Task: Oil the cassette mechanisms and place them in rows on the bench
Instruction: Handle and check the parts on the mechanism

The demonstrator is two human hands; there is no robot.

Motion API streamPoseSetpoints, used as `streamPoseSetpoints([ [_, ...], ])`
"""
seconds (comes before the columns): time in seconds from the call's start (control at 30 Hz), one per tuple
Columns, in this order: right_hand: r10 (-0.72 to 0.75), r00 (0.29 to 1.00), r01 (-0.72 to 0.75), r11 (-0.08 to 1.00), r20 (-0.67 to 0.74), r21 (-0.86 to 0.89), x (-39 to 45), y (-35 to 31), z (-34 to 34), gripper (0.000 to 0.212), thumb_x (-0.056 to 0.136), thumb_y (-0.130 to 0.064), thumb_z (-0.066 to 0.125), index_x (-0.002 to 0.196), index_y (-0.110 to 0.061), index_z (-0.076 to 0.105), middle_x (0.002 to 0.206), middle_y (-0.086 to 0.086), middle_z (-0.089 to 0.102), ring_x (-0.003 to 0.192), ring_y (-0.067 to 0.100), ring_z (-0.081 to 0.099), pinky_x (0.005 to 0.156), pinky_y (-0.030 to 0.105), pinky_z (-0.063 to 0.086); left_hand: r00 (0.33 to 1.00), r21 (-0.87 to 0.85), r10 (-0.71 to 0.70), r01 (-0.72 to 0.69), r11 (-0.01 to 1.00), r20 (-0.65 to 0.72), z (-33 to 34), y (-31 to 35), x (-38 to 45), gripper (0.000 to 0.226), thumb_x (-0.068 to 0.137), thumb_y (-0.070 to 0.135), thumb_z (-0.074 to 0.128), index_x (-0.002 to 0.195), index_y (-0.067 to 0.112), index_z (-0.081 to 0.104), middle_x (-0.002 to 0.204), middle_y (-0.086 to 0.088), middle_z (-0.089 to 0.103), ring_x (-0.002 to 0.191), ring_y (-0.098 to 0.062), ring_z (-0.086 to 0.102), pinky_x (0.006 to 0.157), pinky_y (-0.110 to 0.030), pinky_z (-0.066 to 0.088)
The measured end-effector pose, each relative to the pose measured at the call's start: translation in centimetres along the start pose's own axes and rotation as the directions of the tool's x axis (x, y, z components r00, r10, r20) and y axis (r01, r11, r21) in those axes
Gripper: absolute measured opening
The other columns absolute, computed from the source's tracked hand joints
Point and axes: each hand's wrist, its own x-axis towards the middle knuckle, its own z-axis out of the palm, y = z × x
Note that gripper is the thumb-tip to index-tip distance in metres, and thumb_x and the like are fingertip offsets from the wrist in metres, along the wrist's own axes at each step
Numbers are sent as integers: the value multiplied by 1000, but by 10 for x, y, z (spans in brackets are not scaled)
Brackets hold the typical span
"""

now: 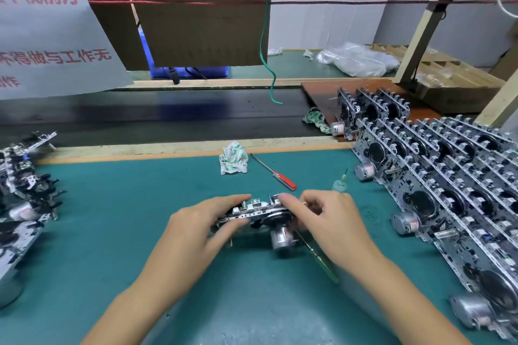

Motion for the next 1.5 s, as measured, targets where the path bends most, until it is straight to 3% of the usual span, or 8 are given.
streamPoseSetpoints([
  [0.2,121,977,-132,990,173,50,-18,7,5,76,70,-78,43,54,-6,58,51,-5,65,58,22,60,72,38,51,986,319,159,-138,938,-43,2,2,-10,34,91,45,51,121,36,63,103,20,69,87,1,61,65,-17,48],
  [0.4,134,968,-150,987,212,60,-18,6,2,80,64,-81,42,58,-2,53,52,-4,66,60,26,60,70,40,53,889,334,439,-378,864,-128,14,-5,-15,27,92,25,51,107,20,73,108,6,69,96,-15,64,82,-29,49],
  [0.6,110,969,-129,989,221,69,-17,5,1,81,67,-79,41,59,0,54,53,-5,66,60,25,61,71,39,53,954,67,222,-212,975,-203,18,-10,-16,29,85,30,65,112,21,69,114,12,65,103,1,59,92,-13,42],
  [0.73,72,986,-66,997,150,-39,-18,6,1,79,67,-81,33,59,-5,54,51,-10,62,55,16,55,65,32,49,982,-132,58,-82,988,-179,16,-11,-14,23,77,29,68,98,39,66,100,26,67,92,6,62,78,-5,42],
  [0.83,-108,994,110,966,22,-235,-21,11,-1,60,66,-83,35,70,-25,51,66,-19,56,62,9,50,57,19,37,982,-135,60,-85,987,-177,15,-11,-17,17,77,33,66,92,42,68,100,27,66,87,4,63,68,-7,46],
  [0.97,-262,948,289,947,180,-142,-17,12,-1,43,73,-65,60,109,-42,52,101,-29,52,87,-8,49,73,17,43,982,-166,48,-79,983,-184,14,-10,-17,28,76,31,68,103,39,65,98,26,67,80,2,65,63,-11,50],
  [1.1,-224,955,230,973,194,-13,-10,10,2,30,72,-41,78,98,-33,65,92,-28,59,92,-3,50,80,16,40,980,-146,52,-81,986,-191,13,-9,-17,32,74,30,69,103,40,64,97,31,66,78,6,65,63,-9,50],
  [1.5,-171,964,191,978,203,-80,-12,10,4,42,66,-50,77,104,-41,60,101,-27,59,99,-5,49,88,14,38,982,-117,51,-73,990,-182,14,-10,-17,34,73,33,70,103,47,61,91,36,65,71,9,65,71,-3,46],
])
